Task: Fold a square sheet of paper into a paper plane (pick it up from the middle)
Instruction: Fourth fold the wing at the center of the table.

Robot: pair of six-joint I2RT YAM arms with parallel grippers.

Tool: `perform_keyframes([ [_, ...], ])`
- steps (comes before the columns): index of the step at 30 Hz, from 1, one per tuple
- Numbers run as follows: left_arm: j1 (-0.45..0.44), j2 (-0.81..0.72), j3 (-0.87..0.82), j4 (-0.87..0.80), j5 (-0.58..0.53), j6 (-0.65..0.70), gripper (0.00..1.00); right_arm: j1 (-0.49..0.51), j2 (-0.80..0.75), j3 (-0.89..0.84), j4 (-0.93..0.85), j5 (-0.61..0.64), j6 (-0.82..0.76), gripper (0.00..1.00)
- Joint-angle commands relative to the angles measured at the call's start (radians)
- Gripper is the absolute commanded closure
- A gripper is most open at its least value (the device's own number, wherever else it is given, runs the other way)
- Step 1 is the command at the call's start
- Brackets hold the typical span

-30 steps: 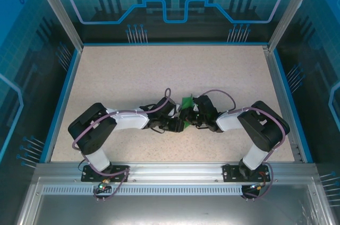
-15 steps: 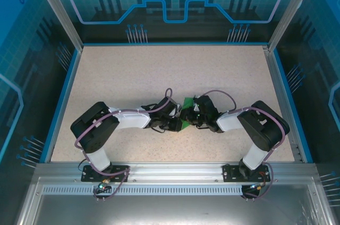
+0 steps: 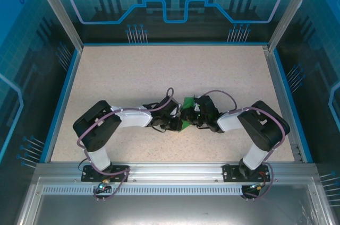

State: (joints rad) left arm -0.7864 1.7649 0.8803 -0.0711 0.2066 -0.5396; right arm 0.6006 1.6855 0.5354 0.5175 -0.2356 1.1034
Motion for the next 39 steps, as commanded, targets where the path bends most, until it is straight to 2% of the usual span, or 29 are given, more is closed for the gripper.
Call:
perform_keyframes([
  [1, 0.003, 0.032, 0.013, -0.061, 0.004, 0.042, 0.91, -0.016, -0.009, -0.031, -0.074, 0.031, -0.005, 0.77],
  [19, 0.002, 0.073, 0.021, -0.134, -0.022, 0.111, 0.94, -0.054, -0.069, -0.014, -0.136, 0.082, -0.022, 0.74],
  [39, -0.01, 0.124, 0.069, -0.275, -0.155, 0.223, 0.93, -0.117, -0.042, 0.022, -0.243, 0.091, -0.088, 0.76],
])
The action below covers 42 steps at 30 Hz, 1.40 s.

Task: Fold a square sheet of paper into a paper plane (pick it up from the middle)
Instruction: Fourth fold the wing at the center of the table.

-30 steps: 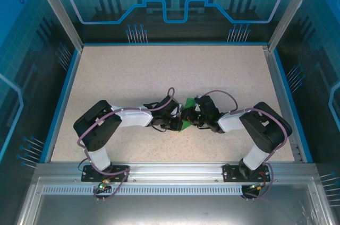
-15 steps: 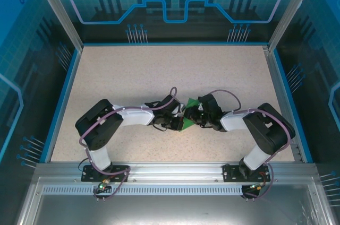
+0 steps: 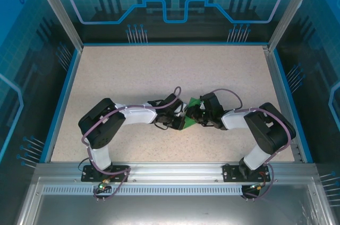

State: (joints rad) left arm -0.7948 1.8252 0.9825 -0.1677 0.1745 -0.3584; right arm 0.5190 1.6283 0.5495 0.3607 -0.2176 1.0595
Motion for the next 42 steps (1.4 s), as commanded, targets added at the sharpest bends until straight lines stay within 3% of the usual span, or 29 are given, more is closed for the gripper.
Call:
perform_keyframes([
  [1, -0.001, 0.062, -0.031, -0.185, -0.129, 0.045, 0.92, -0.037, 0.019, 0.01, -0.085, 0.075, -0.049, 0.76],
  [8, -0.009, 0.048, -0.001, -0.237, -0.159, 0.075, 0.86, -0.053, 0.044, 0.014, -0.135, 0.074, -0.074, 0.77],
  [21, 0.04, -0.119, 0.049, -0.231, 0.036, -0.001, 0.72, -0.054, 0.065, 0.006, -0.139, 0.067, -0.089, 0.78],
  [26, 0.052, -0.156, 0.082, -0.201, 0.117, -0.04, 0.71, -0.054, 0.07, -0.003, -0.112, 0.055, -0.081, 0.78],
  [32, 0.052, -0.094, 0.09, -0.099, 0.205, -0.054, 0.73, -0.054, 0.067, -0.005, -0.098, 0.037, -0.078, 0.78],
  [42, 0.052, 0.032, 0.113, -0.042, 0.211, -0.022, 0.81, -0.054, 0.044, -0.008, -0.109, 0.024, -0.083, 0.79],
])
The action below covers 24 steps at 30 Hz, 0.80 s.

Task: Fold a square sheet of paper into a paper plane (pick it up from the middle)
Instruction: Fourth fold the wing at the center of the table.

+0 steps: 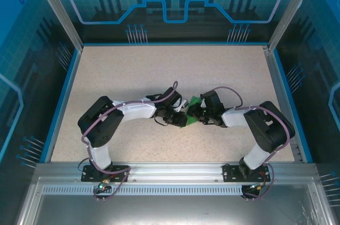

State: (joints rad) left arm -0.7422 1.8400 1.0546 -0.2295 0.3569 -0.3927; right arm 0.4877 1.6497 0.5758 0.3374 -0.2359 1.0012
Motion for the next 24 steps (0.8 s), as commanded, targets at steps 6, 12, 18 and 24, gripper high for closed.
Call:
perform_keyframes([
  [6, 0.014, 0.027, 0.05, 0.031, 0.027, 0.004, 0.82, -0.023, 0.004, -0.028, -0.109, 0.037, -0.034, 0.79],
  [12, 0.027, 0.029, 0.054, 0.072, 0.022, -0.025, 0.81, -0.023, 0.004, -0.026, -0.115, 0.033, -0.036, 0.79],
  [18, 0.029, 0.057, 0.033, 0.079, 0.008, -0.02, 0.82, -0.023, 0.001, -0.024, -0.118, 0.029, -0.039, 0.79],
  [24, 0.029, 0.081, 0.018, 0.07, 0.032, -0.006, 0.85, -0.024, -0.01, -0.024, -0.124, 0.029, -0.038, 0.79],
])
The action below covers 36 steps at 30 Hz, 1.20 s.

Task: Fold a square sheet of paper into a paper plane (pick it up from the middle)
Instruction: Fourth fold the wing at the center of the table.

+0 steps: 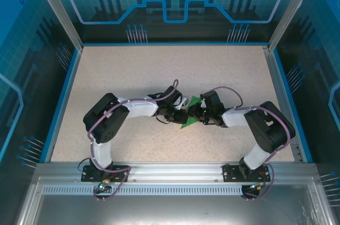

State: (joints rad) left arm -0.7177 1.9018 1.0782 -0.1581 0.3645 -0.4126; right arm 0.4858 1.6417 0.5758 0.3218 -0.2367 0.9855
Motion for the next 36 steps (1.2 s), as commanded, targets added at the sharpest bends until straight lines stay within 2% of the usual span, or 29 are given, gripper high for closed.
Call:
perform_keyframes([
  [1, 0.004, 0.021, -0.009, -0.011, 0.017, 0.02, 0.85, -0.02, -0.005, -0.023, -0.11, 0.032, -0.022, 0.79],
  [5, 0.002, 0.018, -0.02, -0.046, -0.04, 0.059, 0.85, -0.021, -0.013, -0.022, -0.115, 0.036, -0.024, 0.79],
  [22, -0.047, -0.006, -0.064, -0.06, -0.062, 0.136, 0.86, -0.028, -0.038, -0.011, -0.141, 0.055, -0.034, 0.78],
  [31, -0.084, -0.076, -0.083, -0.042, -0.061, 0.119, 0.82, -0.029, -0.031, -0.02, -0.148, 0.065, -0.038, 0.78],
  [36, -0.086, -0.051, -0.079, -0.054, -0.06, 0.116, 0.84, -0.029, -0.031, -0.025, -0.142, 0.062, -0.038, 0.78],
])
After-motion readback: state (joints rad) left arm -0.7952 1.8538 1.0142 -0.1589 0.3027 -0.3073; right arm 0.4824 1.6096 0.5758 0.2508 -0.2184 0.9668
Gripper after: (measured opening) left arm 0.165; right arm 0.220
